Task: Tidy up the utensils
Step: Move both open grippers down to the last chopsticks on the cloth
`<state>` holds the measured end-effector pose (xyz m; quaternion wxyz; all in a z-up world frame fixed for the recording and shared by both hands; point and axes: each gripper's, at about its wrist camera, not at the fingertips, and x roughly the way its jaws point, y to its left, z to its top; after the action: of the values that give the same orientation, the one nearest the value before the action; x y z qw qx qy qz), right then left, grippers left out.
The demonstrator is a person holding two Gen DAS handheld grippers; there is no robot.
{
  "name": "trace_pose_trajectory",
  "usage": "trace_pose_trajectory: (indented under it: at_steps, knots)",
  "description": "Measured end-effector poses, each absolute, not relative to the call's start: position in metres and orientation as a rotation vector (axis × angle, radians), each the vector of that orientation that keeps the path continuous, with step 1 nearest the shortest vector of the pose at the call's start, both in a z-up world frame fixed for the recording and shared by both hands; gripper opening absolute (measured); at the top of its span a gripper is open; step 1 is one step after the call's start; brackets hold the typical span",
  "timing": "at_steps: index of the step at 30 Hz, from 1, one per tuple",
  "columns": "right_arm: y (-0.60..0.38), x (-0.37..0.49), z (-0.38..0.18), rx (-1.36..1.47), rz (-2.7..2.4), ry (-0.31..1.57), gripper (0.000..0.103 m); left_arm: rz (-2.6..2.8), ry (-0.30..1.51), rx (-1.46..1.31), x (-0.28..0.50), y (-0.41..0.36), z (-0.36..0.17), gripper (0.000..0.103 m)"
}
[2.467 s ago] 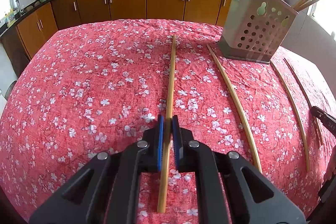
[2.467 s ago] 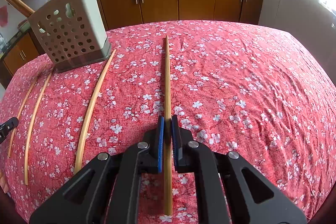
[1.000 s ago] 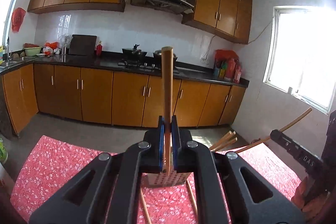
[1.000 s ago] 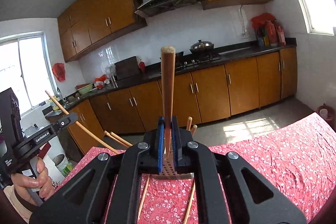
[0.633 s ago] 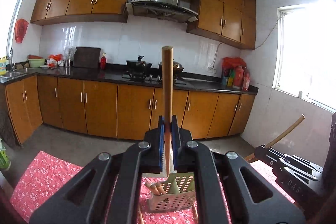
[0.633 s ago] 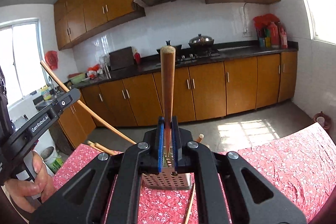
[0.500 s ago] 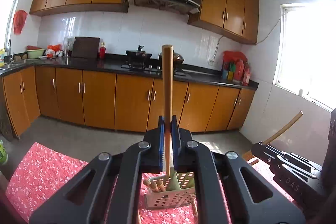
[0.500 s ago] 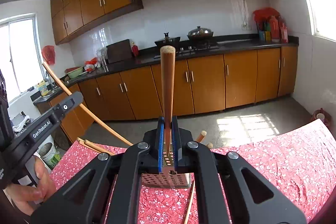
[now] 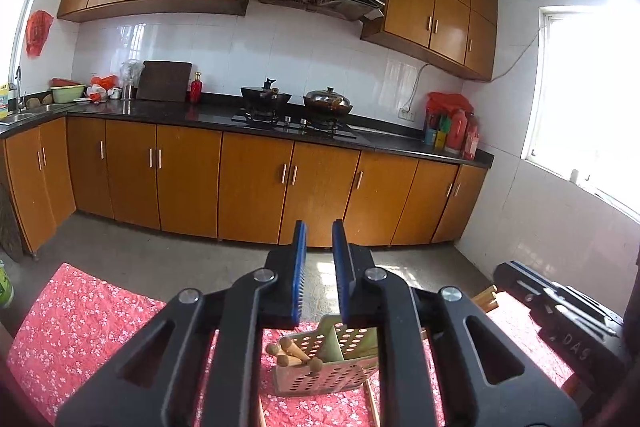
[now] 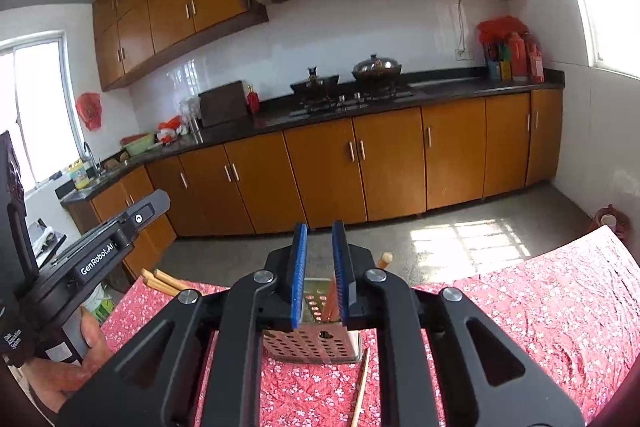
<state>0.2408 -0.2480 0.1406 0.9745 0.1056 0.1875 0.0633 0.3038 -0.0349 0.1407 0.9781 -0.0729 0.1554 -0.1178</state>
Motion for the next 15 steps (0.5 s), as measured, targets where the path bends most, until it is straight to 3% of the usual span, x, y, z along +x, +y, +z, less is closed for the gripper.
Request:
trace_pose_trajectory:
  at_steps: [5, 8, 15]
  knots:
    - [-0.268, 0.205, 0.151, 0.243, 0.113, 0.309, 0.015, -0.224, 0.293, -0.160, 0.273, -0.012, 0.147, 0.023]
    - [-0.282, 0.188, 0.139, 0.240, 0.077, 0.326, 0.021, -0.207, 0.343, -0.144, 0.253, 0.006, 0.139, 0.032]
    - [-0.284, 0.191, 0.030, 0.266, 0.052, 0.626, 0.024, -0.134, 0.637, -0.086, 0.237, 0.038, 0.041, 0.035]
